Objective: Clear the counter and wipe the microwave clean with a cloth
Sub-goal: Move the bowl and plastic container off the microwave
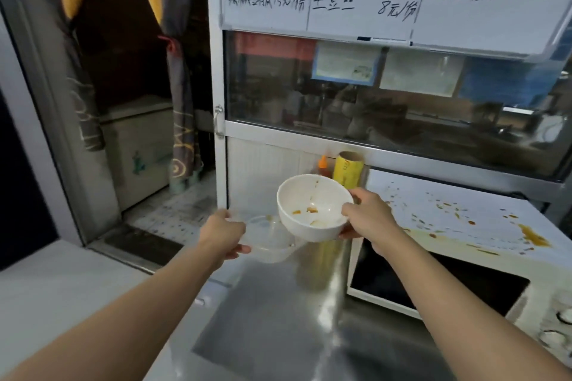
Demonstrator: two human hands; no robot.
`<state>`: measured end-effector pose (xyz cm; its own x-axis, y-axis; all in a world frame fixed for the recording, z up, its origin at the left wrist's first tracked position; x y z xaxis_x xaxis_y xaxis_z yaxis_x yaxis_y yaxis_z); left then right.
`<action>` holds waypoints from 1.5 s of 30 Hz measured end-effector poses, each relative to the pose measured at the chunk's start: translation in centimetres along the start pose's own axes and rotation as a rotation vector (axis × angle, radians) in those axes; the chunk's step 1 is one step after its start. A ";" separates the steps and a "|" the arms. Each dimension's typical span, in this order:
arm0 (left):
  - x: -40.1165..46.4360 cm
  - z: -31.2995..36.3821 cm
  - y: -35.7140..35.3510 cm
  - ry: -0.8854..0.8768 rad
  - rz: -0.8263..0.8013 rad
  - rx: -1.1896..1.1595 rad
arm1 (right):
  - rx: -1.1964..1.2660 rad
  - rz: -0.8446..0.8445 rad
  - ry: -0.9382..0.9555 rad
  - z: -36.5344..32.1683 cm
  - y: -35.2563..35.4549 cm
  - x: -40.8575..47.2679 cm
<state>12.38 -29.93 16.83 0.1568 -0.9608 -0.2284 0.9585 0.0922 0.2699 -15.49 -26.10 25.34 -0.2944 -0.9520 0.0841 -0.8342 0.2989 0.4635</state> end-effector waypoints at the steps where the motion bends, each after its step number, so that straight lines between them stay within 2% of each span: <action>1: 0.1 -0.6 1.2 0.003 -0.009 0.013 | -0.030 -0.006 -0.003 -0.4 -1.9 -0.1; 8: 0.9 -5.7 6.6 0.042 -0.082 0.087 | -0.213 -0.033 -0.102 0.3 -12.8 -2.0; 12: 1.5 -8.4 8.1 0.064 -0.101 0.121 | -0.511 -0.007 -0.103 0.9 -15.7 -3.1; 15: 1.7 -9.7 8.1 0.083 -0.117 0.109 | -0.607 0.001 -0.100 1.9 -16.9 -3.2; 29: 5.2 -9.0 1.8 0.068 -0.157 0.171 | -0.511 0.082 -0.091 6.9 -15.0 1.3; 38: 8.7 -7.0 -2.1 0.107 -0.155 0.089 | -0.372 -0.036 -0.018 8.4 -13.9 5.9; 45: 12.1 -6.1 -3.8 0.106 -0.198 0.027 | -0.391 -0.031 0.039 8.0 -14.2 9.3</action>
<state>12.06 -40.35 7.36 -0.0079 -0.9267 -0.3758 0.9666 -0.1034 0.2345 -10.08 -38.68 12.48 -0.2475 -0.9642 0.0950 -0.5995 0.2294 0.7668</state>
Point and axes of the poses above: each hand's wrist, its own x-axis towards the middle knuckle, its own y-axis out of the back of the hand, z = x × y, the point moved 10 cm from there along x, towards the middle knuckle
